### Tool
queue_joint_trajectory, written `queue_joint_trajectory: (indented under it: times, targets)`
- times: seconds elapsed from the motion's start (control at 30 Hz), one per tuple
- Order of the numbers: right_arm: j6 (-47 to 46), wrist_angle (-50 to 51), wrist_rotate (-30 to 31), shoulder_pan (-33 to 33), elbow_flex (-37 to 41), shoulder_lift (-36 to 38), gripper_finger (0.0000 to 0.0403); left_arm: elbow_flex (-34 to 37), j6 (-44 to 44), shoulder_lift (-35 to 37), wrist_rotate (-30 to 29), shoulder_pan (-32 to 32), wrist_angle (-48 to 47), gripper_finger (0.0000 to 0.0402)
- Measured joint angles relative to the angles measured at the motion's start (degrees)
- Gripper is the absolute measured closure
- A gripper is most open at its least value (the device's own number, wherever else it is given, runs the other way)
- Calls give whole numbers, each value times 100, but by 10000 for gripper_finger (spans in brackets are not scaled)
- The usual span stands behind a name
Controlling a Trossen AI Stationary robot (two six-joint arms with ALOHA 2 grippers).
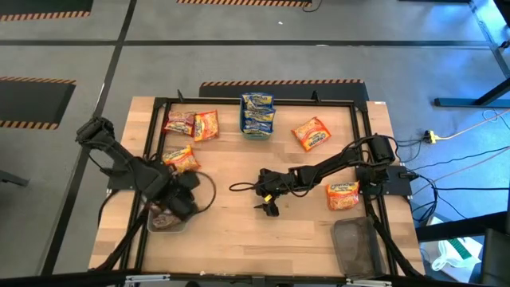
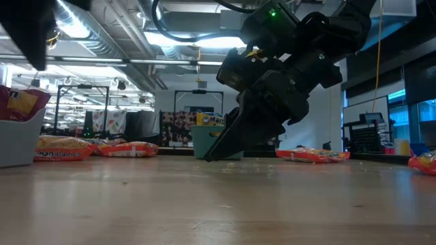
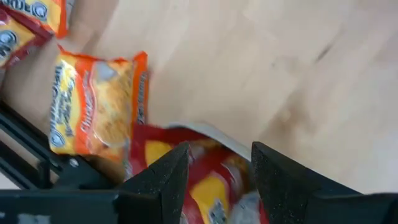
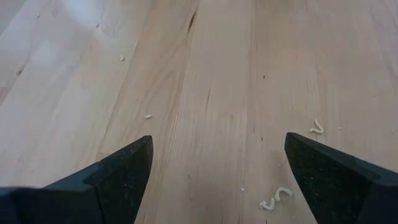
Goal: Sort Maruchan noodles
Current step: Put the red noodle pack into the gray bin
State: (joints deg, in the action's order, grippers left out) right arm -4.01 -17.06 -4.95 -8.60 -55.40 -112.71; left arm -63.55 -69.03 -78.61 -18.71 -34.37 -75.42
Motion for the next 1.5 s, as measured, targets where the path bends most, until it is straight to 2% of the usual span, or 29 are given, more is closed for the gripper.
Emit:
queue_joint_trajectory:
  times: [0.23, 0.47, 0.73, 0.87, 1.13, 1.37, 1.5]
  targets:
    - [1, -5, 0, 1, 0, 0, 52, 0, 1574, 0, 90, 1397, 32, 233]
    - [2, -138, 0, 0, 0, 0, 52, 0, 3043, 0, 157, 3110, 36, 233]
    - [23, -134, 0, 0, 0, 0, 52, 0, 4386, 0, 126, 5087, 246, 233]
    - [120, -132, 0, 0, 0, 0, 52, 0, 5118, 0, 99, 5813, 407, 233]
    - [142, -223, -11, 0, 0, -70, 52, 0, 5881, -342, -144, 6667, 575, 233]
    - [144, -267, -59, 0, -1, -278, 52, 1, 6386, -1340, -537, 6787, 441, 233]
    - [146, -278, -57, 0, -7, -293, 52, 24, 6523, -1845, -1060, 6785, 413, 233]
